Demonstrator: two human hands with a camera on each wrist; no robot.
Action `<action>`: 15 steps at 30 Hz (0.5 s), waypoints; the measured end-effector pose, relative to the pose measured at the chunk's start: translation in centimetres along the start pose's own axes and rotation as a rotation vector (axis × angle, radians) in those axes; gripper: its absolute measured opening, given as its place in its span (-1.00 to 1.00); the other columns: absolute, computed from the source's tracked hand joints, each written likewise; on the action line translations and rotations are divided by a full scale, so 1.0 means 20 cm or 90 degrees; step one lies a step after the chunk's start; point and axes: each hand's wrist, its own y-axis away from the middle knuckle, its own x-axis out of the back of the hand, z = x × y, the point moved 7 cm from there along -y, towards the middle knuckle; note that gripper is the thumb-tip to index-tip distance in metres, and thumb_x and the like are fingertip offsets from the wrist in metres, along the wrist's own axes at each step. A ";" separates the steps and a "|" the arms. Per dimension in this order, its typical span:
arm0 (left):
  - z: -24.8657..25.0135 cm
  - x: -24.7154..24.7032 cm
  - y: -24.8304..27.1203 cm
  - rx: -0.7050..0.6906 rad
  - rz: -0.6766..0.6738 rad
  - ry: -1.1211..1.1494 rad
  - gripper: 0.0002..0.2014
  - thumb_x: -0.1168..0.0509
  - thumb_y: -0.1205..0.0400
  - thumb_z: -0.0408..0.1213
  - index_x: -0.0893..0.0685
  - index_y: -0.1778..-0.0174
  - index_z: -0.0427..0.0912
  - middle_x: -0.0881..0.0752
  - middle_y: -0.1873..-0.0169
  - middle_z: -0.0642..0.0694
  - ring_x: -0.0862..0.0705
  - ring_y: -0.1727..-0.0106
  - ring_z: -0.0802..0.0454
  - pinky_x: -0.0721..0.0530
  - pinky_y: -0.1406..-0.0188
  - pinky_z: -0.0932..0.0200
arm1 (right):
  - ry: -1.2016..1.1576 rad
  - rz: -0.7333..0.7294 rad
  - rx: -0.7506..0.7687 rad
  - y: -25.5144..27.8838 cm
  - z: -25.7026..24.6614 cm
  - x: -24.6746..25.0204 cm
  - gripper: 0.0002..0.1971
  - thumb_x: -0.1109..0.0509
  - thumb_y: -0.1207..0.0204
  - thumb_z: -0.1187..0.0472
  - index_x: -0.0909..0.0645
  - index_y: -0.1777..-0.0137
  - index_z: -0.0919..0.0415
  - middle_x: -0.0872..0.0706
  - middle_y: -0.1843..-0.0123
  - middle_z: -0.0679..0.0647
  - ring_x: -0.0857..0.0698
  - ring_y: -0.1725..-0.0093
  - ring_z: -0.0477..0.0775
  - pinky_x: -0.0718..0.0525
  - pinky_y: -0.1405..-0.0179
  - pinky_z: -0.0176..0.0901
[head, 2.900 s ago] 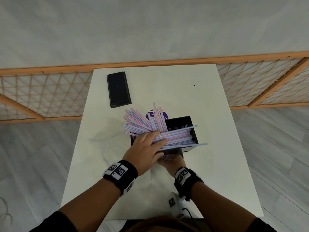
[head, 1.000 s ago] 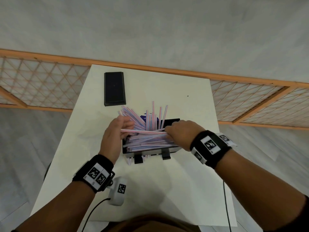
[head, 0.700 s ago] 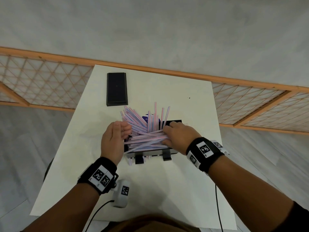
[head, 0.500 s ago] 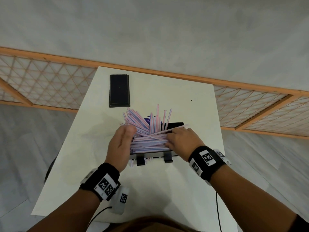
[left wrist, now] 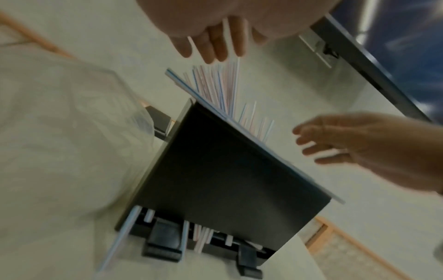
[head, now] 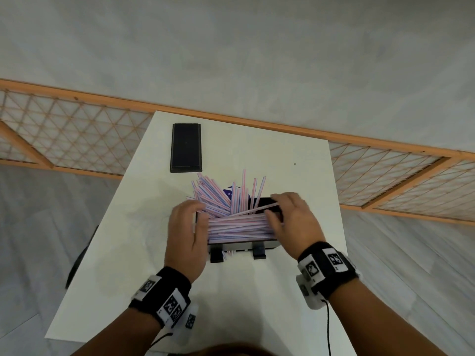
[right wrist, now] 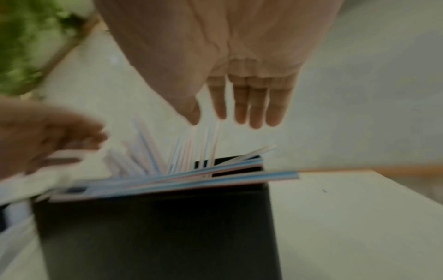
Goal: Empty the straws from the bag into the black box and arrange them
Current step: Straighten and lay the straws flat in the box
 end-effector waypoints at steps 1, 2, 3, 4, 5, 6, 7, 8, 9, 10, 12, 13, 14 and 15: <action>-0.05 0.02 0.01 0.066 0.029 -0.012 -0.73 -0.16 -0.81 -0.19 -0.61 -0.34 -0.20 -0.60 -0.29 -0.02 -0.56 -0.41 -0.05 -0.48 -0.49 0.03 | -0.036 0.019 -0.062 0.01 0.05 0.02 -0.56 -0.39 -0.67 0.07 -0.55 -0.52 0.16 -0.59 -0.41 0.14 -0.62 -0.32 0.20 -0.66 -0.31 0.04; -0.11 0.02 0.02 0.151 0.037 -0.019 -0.68 -0.17 -0.82 -0.16 -0.56 -0.44 -0.21 -0.55 -0.40 -0.07 -0.49 -0.50 -0.06 -0.42 -0.57 0.01 | -0.065 0.014 -0.132 0.02 0.12 0.02 -0.52 -0.32 -0.71 0.09 -0.45 -0.60 0.19 -0.52 -0.51 0.16 -0.56 -0.43 0.21 -0.60 -0.39 0.04; -0.17 0.02 0.04 0.250 0.026 -0.012 -0.60 -0.19 -0.83 -0.14 -0.49 -0.55 -0.23 -0.49 -0.51 -0.14 -0.43 -0.58 -0.09 -0.36 -0.63 -0.01 | -0.090 -0.013 -0.202 0.02 0.18 0.00 -0.47 -0.27 -0.74 0.11 -0.35 -0.67 0.23 -0.45 -0.59 0.20 -0.50 -0.52 0.22 -0.52 -0.46 0.04; -0.21 0.00 0.06 0.348 0.002 0.019 -0.52 -0.21 -0.83 -0.12 -0.40 -0.64 -0.23 -0.42 -0.60 -0.18 -0.38 -0.64 -0.10 -0.32 -0.66 -0.03 | -0.117 -0.054 -0.261 0.04 0.22 -0.03 -0.43 -0.23 -0.75 0.12 -0.26 -0.71 0.27 -0.39 -0.64 0.24 -0.44 -0.58 0.24 -0.45 -0.52 0.03; -0.22 -0.03 0.09 0.429 -0.025 0.070 -0.45 -0.21 -0.83 -0.09 -0.31 -0.71 -0.22 -0.36 -0.67 -0.19 -0.36 -0.66 -0.10 -0.31 -0.67 -0.02 | -0.148 -0.094 -0.303 0.05 0.24 -0.07 -0.41 -0.21 -0.77 0.12 -0.21 -0.73 0.30 -0.35 -0.68 0.27 -0.39 -0.63 0.25 -0.38 -0.57 0.02; -0.22 -0.06 0.10 0.475 -0.046 0.118 -0.42 -0.20 -0.83 -0.08 -0.26 -0.75 -0.20 -0.36 -0.69 -0.15 -0.37 -0.67 -0.09 -0.33 -0.64 0.02 | -0.179 -0.127 -0.326 0.06 0.24 -0.11 -0.42 -0.19 -0.77 0.12 -0.21 -0.73 0.31 -0.36 -0.69 0.27 -0.39 -0.65 0.25 -0.35 -0.60 0.01; -0.20 -0.08 0.11 0.482 -0.059 0.149 -0.44 -0.18 -0.84 -0.08 -0.27 -0.75 -0.17 -0.42 -0.66 -0.09 -0.41 -0.65 -0.07 -0.36 -0.58 0.07 | -0.205 -0.145 -0.326 0.07 0.22 -0.13 -0.47 -0.17 -0.78 0.12 -0.28 -0.70 0.28 -0.44 -0.65 0.24 -0.44 -0.62 0.25 -0.41 -0.57 -0.01; -0.16 -0.10 0.10 0.451 -0.069 0.160 -0.51 -0.17 -0.85 -0.12 -0.34 -0.72 -0.11 -0.52 -0.59 0.00 -0.48 -0.60 -0.03 -0.41 -0.51 0.11 | -0.225 -0.144 -0.302 0.08 0.19 -0.14 -0.57 -0.16 -0.78 0.15 -0.39 -0.61 0.23 -0.57 -0.54 0.20 -0.54 -0.52 0.25 -0.51 -0.42 -0.04; -0.12 -0.12 0.09 0.402 -0.076 0.164 -0.59 -0.16 -0.85 -0.17 -0.44 -0.65 -0.03 -0.62 -0.48 0.09 -0.57 -0.51 0.05 -0.47 -0.45 0.12 | -0.234 -0.136 -0.266 0.08 0.15 -0.14 -0.67 -0.15 -0.77 0.19 -0.49 -0.48 0.17 -0.67 -0.38 0.14 -0.63 -0.38 0.23 -0.55 -0.24 -0.08; -0.08 -0.13 0.08 0.353 -0.086 0.173 -0.64 -0.16 -0.84 -0.23 -0.50 -0.57 0.03 -0.69 -0.37 0.15 -0.63 -0.42 0.14 -0.53 -0.43 0.10 | -0.236 -0.131 -0.229 0.08 0.11 -0.14 -0.73 -0.14 -0.75 0.23 -0.52 -0.38 0.13 -0.69 -0.26 0.09 -0.67 -0.26 0.19 -0.55 -0.13 -0.11; -0.03 -0.14 0.06 0.288 -0.107 0.192 -0.65 -0.18 -0.82 -0.32 -0.51 -0.51 0.05 -0.71 -0.30 0.17 -0.65 -0.34 0.22 -0.56 -0.47 0.07 | -0.211 -0.137 -0.184 0.08 0.07 -0.15 -0.74 -0.14 -0.73 0.23 -0.49 -0.35 0.17 -0.66 -0.22 0.09 -0.65 -0.23 0.17 -0.58 -0.17 -0.07; -0.02 -0.15 0.05 0.259 -0.111 0.190 -0.65 -0.20 -0.80 -0.33 -0.48 -0.50 0.03 -0.71 -0.31 0.14 -0.65 -0.35 0.19 -0.58 -0.48 0.02 | -0.190 -0.134 -0.174 0.07 0.06 -0.15 -0.73 -0.15 -0.72 0.21 -0.48 -0.37 0.18 -0.64 -0.26 0.12 -0.64 -0.28 0.19 -0.60 -0.24 -0.03; -0.01 -0.14 0.04 0.226 -0.107 0.172 -0.65 -0.25 -0.78 -0.32 -0.46 -0.48 -0.01 -0.69 -0.31 0.08 -0.65 -0.37 0.10 -0.59 -0.48 -0.07 | -0.160 -0.128 -0.160 0.06 0.06 -0.14 -0.68 -0.17 -0.71 0.18 -0.48 -0.42 0.20 -0.61 -0.37 0.15 -0.59 -0.39 0.20 -0.58 -0.35 -0.01; -0.01 -0.14 0.04 0.194 -0.100 0.134 -0.62 -0.30 -0.74 -0.27 -0.43 -0.47 -0.05 -0.65 -0.34 0.01 -0.62 -0.40 0.00 -0.60 -0.48 -0.17 | -0.125 -0.120 -0.140 0.04 0.05 -0.12 -0.61 -0.18 -0.72 0.16 -0.46 -0.51 0.22 -0.54 -0.51 0.17 -0.51 -0.52 0.19 -0.52 -0.49 -0.02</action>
